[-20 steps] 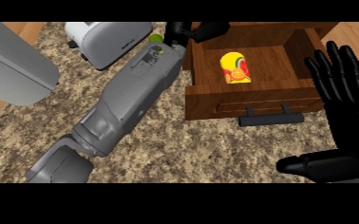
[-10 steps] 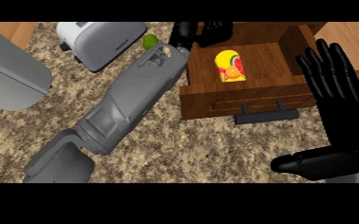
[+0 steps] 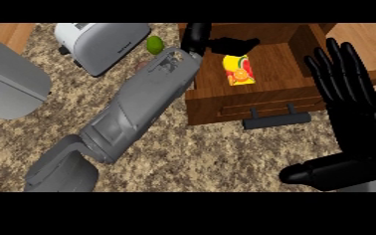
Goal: Pick up the cup, place it into the drawer and close the drawer
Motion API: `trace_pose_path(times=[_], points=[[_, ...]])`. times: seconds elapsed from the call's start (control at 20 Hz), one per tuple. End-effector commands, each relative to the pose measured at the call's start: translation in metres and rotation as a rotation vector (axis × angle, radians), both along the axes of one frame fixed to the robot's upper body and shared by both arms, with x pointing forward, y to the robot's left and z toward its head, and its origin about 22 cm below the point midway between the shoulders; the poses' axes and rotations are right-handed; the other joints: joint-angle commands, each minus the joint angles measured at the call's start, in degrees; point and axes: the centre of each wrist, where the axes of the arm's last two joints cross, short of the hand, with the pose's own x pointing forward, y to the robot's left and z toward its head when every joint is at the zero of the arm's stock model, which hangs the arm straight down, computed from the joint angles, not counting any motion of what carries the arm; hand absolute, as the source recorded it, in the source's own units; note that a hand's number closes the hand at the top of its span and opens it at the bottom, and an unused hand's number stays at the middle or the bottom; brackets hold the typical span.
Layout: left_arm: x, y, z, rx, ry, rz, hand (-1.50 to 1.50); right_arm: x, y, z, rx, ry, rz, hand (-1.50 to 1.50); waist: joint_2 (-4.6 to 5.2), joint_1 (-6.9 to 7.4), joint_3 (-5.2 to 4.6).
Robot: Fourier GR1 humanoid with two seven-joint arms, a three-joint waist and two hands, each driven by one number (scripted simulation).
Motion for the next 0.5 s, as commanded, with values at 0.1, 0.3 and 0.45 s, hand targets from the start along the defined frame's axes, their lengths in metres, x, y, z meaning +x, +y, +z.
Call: trace_pose_path(times=[0.1,0.3,0.45], points=[[-0.003,-0.010,0.021,-0.144,-0.016,-0.065,-1.50,0.002,-0.006,0.004,0.059,-0.010,0.029,-1.50,-0.30,0.99,-0.01],[-0.002,-0.008,0.025,-0.252,-0.079,-0.094,-1.50,-0.005,-0.024,0.012,0.052,0.022,0.051,-1.50,-0.75,2.86,-0.05],[-0.005,-0.007,0.026,-0.318,-0.037,-0.141,-1.50,-0.014,-0.033,0.002,0.054,0.018,0.025,-1.50,-1.31,4.98,-0.06]])
